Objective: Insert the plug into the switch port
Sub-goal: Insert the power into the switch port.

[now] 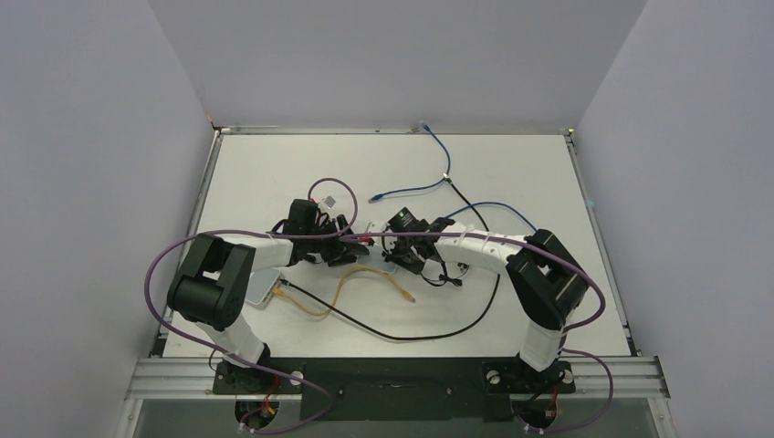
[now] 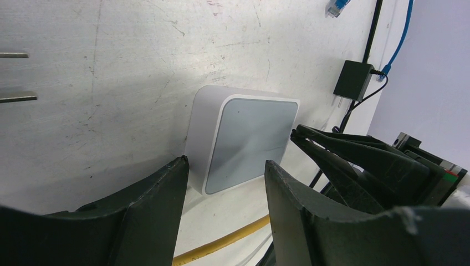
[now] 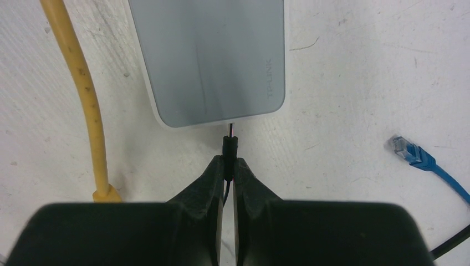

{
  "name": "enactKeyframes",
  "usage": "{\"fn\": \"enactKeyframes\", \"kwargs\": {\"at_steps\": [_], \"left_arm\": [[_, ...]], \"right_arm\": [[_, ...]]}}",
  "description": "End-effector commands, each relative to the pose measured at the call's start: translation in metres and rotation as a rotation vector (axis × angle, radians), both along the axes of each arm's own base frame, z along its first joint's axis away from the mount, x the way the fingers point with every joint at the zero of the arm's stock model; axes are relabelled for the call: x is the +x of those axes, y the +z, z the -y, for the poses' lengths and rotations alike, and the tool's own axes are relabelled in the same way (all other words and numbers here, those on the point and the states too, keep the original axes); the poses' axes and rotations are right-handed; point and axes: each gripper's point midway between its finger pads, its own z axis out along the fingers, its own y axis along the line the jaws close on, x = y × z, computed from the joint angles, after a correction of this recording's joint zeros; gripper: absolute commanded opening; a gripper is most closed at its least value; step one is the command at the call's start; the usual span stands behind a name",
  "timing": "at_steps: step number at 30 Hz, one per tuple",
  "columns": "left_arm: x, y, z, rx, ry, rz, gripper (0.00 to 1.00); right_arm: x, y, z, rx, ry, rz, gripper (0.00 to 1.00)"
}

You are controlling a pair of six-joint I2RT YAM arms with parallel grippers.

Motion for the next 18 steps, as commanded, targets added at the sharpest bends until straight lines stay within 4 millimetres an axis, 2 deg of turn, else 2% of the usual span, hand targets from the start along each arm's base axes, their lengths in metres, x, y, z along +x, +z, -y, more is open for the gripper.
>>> {"fn": "enactKeyframes", "kwargs": {"at_steps": [1,10,18], "left_arm": [[0.009,0.011,0.002,-0.016,-0.018,0.043,0.51],[0.008,0.011,0.002,-0.015,-0.019,0.044,0.50],[0.008,0.010,0.002,-0.015,-0.020,0.041,0.50]], "right_arm": [[0.012,0.007,-0.016,0.051,0.004,0.016,0.00],[0.012,0.004,-0.016,0.044,0.004,0.002,0.00],[0.022,0.008,-0.012,0.042,-0.035,0.042,0.00]]}}
